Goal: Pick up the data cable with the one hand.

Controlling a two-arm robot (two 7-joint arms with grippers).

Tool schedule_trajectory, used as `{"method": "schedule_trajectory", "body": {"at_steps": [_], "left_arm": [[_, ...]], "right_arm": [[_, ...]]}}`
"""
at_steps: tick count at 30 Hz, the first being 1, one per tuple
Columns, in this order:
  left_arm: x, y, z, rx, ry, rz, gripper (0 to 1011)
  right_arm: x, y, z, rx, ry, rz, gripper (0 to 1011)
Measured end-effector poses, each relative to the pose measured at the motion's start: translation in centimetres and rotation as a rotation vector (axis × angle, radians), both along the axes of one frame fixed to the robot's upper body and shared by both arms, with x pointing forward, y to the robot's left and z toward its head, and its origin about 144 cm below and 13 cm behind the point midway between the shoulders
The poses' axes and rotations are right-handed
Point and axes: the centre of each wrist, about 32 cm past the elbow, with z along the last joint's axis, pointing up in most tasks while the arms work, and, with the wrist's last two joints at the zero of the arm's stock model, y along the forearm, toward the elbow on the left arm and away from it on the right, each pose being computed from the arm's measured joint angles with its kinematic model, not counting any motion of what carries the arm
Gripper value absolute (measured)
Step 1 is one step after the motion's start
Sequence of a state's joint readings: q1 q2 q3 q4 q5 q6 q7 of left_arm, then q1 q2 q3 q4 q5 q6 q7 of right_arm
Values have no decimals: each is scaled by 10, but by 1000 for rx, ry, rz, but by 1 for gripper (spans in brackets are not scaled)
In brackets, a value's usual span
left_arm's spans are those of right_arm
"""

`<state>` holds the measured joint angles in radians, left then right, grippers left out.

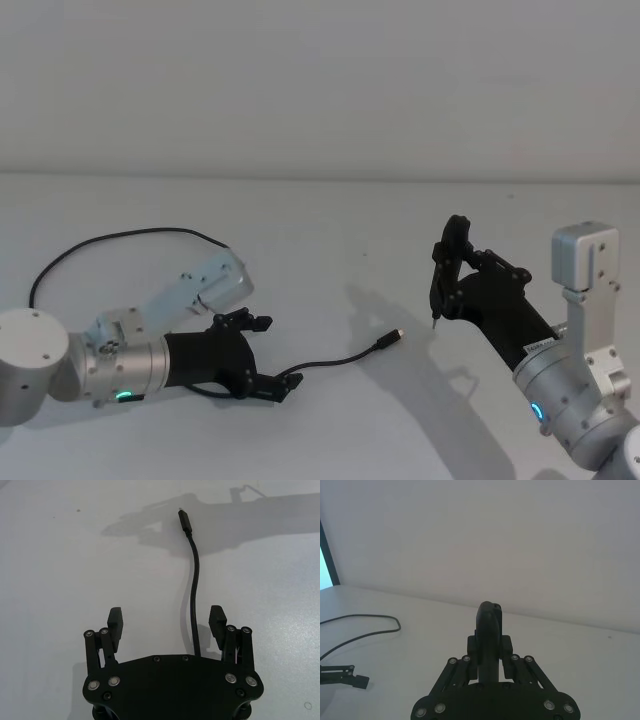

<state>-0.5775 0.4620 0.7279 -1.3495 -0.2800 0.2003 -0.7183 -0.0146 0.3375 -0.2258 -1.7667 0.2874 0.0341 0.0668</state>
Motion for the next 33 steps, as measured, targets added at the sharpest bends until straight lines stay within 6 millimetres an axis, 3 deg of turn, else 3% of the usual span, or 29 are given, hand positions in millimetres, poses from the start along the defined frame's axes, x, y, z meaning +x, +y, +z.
{"method": "schedule_trajectory", "body": {"at_steps": [17,27,33], "left_arm": [[4,-8,-2,25,16,11,992],[5,-10,-2,28,19,12,793],[5,-10,-2,30,20,13,741]], "right_arm": [[0,0,0,0,0,0,275],[0,0,0,0,0,0,275],[0,0,0,0,0,0,275]]}}
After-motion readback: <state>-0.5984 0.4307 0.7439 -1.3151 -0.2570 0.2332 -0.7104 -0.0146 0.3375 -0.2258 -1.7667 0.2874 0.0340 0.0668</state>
